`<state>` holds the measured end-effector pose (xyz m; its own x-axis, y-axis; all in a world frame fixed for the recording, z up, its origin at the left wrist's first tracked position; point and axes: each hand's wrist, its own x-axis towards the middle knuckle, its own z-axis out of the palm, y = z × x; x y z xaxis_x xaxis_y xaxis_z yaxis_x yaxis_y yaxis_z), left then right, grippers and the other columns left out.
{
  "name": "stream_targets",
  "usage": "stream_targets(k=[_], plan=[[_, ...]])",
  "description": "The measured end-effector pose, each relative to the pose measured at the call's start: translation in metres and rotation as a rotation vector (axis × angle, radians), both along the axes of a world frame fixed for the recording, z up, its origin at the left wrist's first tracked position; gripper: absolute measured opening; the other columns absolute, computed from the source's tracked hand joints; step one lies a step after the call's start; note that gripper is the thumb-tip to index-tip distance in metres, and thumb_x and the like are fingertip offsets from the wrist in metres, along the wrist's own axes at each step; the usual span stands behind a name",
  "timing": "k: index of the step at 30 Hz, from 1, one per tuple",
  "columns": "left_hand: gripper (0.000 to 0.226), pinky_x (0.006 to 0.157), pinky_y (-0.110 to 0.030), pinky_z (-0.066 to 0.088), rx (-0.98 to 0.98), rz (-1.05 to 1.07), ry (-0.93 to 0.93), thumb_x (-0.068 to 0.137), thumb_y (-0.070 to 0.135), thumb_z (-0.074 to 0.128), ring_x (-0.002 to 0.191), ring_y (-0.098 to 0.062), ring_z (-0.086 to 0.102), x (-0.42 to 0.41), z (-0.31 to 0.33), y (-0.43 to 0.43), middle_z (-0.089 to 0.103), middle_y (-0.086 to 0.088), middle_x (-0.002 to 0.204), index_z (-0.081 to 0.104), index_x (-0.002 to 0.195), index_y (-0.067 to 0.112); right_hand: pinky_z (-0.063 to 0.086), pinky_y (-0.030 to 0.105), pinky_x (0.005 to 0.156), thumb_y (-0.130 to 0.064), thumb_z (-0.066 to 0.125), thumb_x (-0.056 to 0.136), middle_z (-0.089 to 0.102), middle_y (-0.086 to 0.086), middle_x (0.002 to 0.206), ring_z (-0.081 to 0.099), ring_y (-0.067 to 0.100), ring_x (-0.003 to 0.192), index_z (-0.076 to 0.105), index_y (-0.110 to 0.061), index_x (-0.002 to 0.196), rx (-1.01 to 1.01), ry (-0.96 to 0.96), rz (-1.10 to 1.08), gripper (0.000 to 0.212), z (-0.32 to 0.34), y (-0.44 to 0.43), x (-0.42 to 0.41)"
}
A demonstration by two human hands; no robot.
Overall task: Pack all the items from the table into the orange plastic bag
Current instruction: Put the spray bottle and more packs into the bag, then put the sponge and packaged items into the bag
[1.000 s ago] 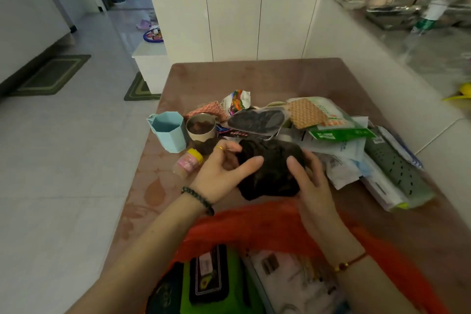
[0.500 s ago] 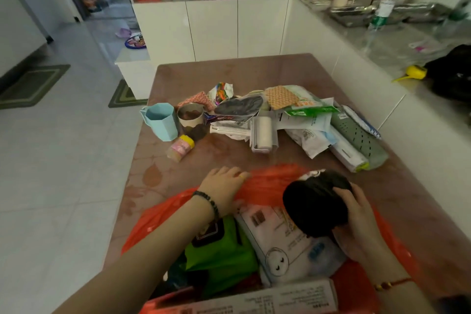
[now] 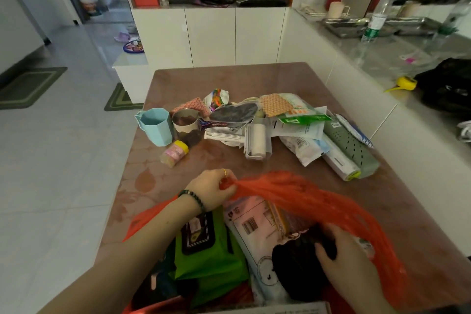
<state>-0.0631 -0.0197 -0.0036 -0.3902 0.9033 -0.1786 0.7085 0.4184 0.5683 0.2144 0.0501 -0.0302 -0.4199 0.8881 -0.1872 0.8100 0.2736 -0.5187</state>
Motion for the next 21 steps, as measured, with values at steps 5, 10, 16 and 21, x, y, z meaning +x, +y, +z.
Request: stream_targets(k=[5, 10, 16, 21], plan=[[0.008, 0.072, -0.021, 0.051, 0.129, 0.101, -0.213, 0.083, 0.045, 0.055, 0.083, -0.007, 0.06, -0.019, 0.01, 0.01, 0.064, 0.012, 0.087, 0.056, 0.087, 0.038, 0.049, 0.02, 0.069, -0.016, 0.066, 0.08, 0.069, -0.012, 0.085, 0.065, 0.007, 0.082, 0.065, -0.034, 0.087, -0.042, 0.498, 0.051, 0.02, 0.049, 0.045, -0.048], [0.017, 0.055, -0.008, 0.048, 0.307, 0.376, -0.516, 0.092, 0.026, 0.049, 0.074, -0.002, 0.057, -0.037, 0.019, 0.042, 0.062, -0.002, 0.096, 0.056, 0.105, 0.018, 0.058, 0.032, 0.072, -0.027, 0.064, 0.084, 0.06, 0.004, 0.105, 0.065, 0.019, 0.09, 0.051, -0.014, 0.123, -0.569, 0.687, -0.032, 0.043, 0.044, 0.105, -0.159], [0.027, 0.083, -0.042, 0.049, 0.324, 0.673, -0.877, 0.093, 0.033, 0.045, 0.086, -0.019, 0.06, -0.053, 0.015, 0.072, 0.06, -0.006, 0.11, 0.05, 0.115, 0.018, 0.056, 0.045, 0.082, -0.03, 0.068, 0.08, 0.063, 0.023, 0.11, 0.064, 0.033, 0.096, 0.059, -0.003, 0.103, -0.656, 0.647, -0.211, 0.037, 0.013, 0.161, -0.283], [0.019, 0.077, -0.036, 0.05, 0.351, 0.778, -1.09, 0.09, 0.034, 0.049, 0.086, -0.019, 0.061, -0.06, 0.004, 0.079, 0.061, -0.008, 0.115, 0.055, 0.103, 0.021, 0.051, 0.05, 0.091, -0.018, 0.067, 0.08, 0.061, 0.019, 0.12, 0.061, 0.036, 0.105, 0.053, 0.001, 0.118, -0.573, 0.596, -0.272, 0.045, -0.005, 0.186, -0.319]])
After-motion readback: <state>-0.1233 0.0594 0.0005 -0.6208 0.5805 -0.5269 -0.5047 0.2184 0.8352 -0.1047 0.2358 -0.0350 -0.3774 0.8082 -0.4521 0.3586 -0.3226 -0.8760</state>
